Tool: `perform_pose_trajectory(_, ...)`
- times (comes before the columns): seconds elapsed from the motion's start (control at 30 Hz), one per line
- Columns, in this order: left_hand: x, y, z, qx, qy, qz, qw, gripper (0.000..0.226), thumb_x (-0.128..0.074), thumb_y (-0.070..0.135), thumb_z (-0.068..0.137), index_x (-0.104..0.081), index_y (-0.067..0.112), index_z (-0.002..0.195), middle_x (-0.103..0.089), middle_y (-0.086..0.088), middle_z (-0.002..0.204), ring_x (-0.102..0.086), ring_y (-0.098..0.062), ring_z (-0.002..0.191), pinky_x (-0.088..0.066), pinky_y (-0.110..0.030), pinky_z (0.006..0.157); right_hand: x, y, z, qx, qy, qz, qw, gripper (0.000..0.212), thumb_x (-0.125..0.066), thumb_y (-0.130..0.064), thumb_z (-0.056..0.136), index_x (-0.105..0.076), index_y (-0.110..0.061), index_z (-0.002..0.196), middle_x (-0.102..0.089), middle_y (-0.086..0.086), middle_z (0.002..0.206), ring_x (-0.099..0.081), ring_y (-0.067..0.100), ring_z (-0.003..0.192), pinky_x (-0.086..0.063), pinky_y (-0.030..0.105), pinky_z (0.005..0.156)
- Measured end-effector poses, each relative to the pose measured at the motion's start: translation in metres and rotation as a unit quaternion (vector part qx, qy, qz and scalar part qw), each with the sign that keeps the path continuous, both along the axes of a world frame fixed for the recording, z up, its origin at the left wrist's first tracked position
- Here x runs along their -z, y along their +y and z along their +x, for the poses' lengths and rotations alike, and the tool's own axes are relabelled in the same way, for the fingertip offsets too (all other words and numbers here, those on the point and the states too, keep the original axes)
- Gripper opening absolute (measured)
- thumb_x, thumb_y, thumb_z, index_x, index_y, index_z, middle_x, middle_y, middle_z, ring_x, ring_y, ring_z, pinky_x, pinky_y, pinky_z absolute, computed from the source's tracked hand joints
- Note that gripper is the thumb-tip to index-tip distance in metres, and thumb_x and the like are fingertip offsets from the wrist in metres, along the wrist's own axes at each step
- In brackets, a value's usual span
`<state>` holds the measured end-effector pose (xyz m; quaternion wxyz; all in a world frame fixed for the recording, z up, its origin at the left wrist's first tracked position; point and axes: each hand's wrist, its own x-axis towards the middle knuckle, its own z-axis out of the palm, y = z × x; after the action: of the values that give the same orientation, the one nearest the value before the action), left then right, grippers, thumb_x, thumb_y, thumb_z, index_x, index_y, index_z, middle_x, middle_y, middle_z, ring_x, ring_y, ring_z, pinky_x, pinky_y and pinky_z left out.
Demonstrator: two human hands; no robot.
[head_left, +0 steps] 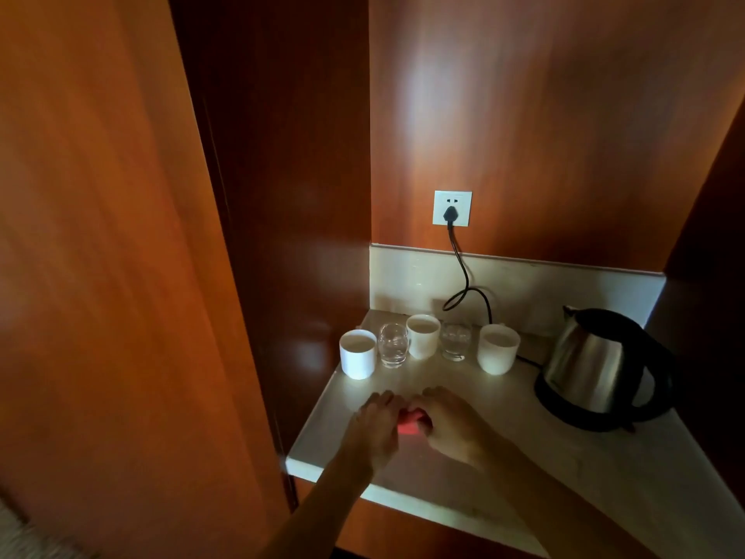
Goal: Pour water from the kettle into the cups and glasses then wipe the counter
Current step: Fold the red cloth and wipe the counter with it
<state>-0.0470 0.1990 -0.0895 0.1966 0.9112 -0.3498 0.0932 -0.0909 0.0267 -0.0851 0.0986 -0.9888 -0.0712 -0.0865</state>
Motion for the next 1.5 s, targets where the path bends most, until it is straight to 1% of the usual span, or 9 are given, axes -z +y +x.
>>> perform_pose_trajectory(0.1, -0.008, -0.008, 0.007, 0.020, 0.024, -0.014, 0.999, 0.016, -0.052, 0.013, 0.087, -0.060, 0.016, 0.100, -0.056, 0.000, 0.103, -0.055, -0.020, 0.097, -0.051, -0.041, 0.079, -0.017, -0.010, -0.005, -0.028, -0.081, -0.095, 0.992, 0.010, -0.064, -0.025, 0.089, -0.073, -0.020, 0.088, -0.069, 0.003, 0.087, -0.066, 0.025, 0.082, -0.056, 0.040, 0.070)
perform_pose_trajectory(0.17, -0.015, -0.011, 0.003, 0.028, 0.066, 0.032, 0.997, 0.016, -0.054, 0.021, 0.088, -0.061, 0.020, 0.102, -0.055, 0.000, 0.106, -0.054, -0.020, 0.101, -0.050, -0.036, 0.080, -0.022, -0.009, -0.011, -0.029, -0.035, -0.118, 0.992, 0.025, -0.055, -0.031, 0.096, -0.072, -0.014, 0.091, -0.068, 0.006, 0.095, -0.064, 0.026, 0.089, -0.054, 0.040, 0.077)
perform_pose_trajectory(0.27, -0.007, -0.013, -0.006, 0.003, 0.071, 0.066, 0.995, 0.027, -0.052, 0.036, 0.088, -0.059, 0.022, 0.110, -0.055, 0.001, 0.111, -0.053, -0.019, 0.107, -0.049, -0.035, 0.083, -0.009, -0.007, -0.016, -0.006, 0.030, -0.085, 0.996, 0.034, -0.046, -0.035, 0.102, -0.071, -0.012, 0.104, -0.066, 0.009, 0.111, -0.063, 0.026, 0.102, -0.053, 0.039, 0.086)
perform_pose_trajectory(0.4, 0.045, -0.022, -0.023, -0.005, 0.017, 0.031, 0.999, 0.036, -0.037, 0.037, 0.091, -0.059, 0.025, 0.117, -0.057, 0.003, 0.111, -0.054, -0.018, 0.104, -0.051, -0.035, 0.087, 0.045, 0.005, -0.031, 0.044, -0.009, -0.043, 0.998, 0.028, -0.066, -0.025, 0.080, -0.074, -0.014, 0.104, -0.069, 0.004, 0.106, -0.070, 0.023, 0.097, -0.059, 0.032, 0.077)
perform_pose_trajectory(0.6, 0.079, -0.026, -0.014, 0.012, -0.034, -0.058, 0.998, 0.040, -0.043, 0.036, 0.094, -0.065, 0.016, 0.121, -0.066, 0.001, 0.120, -0.060, -0.017, 0.114, -0.049, -0.032, 0.100, 0.073, 0.000, -0.023, 0.082, -0.051, 0.021, 0.995, 0.048, -0.045, -0.032, 0.087, -0.076, -0.008, 0.116, -0.073, 0.011, 0.118, -0.073, 0.025, 0.104, -0.062, 0.029, 0.078)
perform_pose_trajectory(0.9, 0.074, -0.069, 0.056, -0.034, -0.013, -0.050, 0.998, 0.044, -0.036, 0.037, 0.089, -0.067, 0.019, 0.114, -0.067, 0.003, 0.114, -0.060, -0.019, 0.108, -0.052, -0.030, 0.090, 0.061, -0.026, 0.043, 0.098, -0.085, 0.092, 0.987, 0.020, -0.066, -0.013, 0.090, -0.070, -0.008, 0.109, -0.069, 0.007, 0.110, -0.072, 0.026, 0.095, -0.057, 0.032, 0.076)
perform_pose_trajectory(1.03, 0.060, -0.069, 0.054, -0.045, -0.022, -0.028, 0.998, 0.031, -0.043, 0.033, 0.088, -0.070, 0.022, 0.098, -0.068, 0.002, 0.100, -0.063, -0.022, 0.099, -0.052, -0.031, 0.081, 0.044, -0.024, 0.043, 0.117, 0.005, 0.063, 0.991, 0.033, -0.057, -0.016, 0.098, -0.059, -0.005, 0.129, -0.059, 0.014, 0.134, -0.064, 0.036, 0.111, -0.050, 0.041, 0.086)
perform_pose_trajectory(1.3, 0.023, -0.058, -0.011, -0.063, 0.022, 0.104, 0.992, 0.032, -0.049, 0.027, 0.093, -0.059, 0.020, 0.122, -0.060, -0.004, 0.117, -0.060, -0.027, 0.108, -0.050, -0.037, 0.084, 0.031, -0.006, 0.003, 0.099, 0.026, -0.041, 0.994, 0.028, -0.056, -0.020, 0.096, -0.065, -0.012, 0.121, -0.067, 0.009, 0.120, -0.066, 0.031, 0.110, -0.052, 0.039, 0.087)
perform_pose_trajectory(1.5, 0.048, -0.056, -0.007, -0.092, 0.013, 0.050, 0.994, 0.032, -0.051, 0.021, 0.095, -0.056, 0.017, 0.126, -0.058, -0.004, 0.122, -0.052, -0.027, 0.119, -0.053, -0.037, 0.082, 0.072, -0.010, -0.002, 0.054, -0.072, 0.038, 0.995, 0.035, -0.069, -0.011, 0.084, -0.069, -0.002, 0.118, -0.070, 0.015, 0.115, -0.065, 0.034, 0.110, -0.059, 0.041, 0.090)
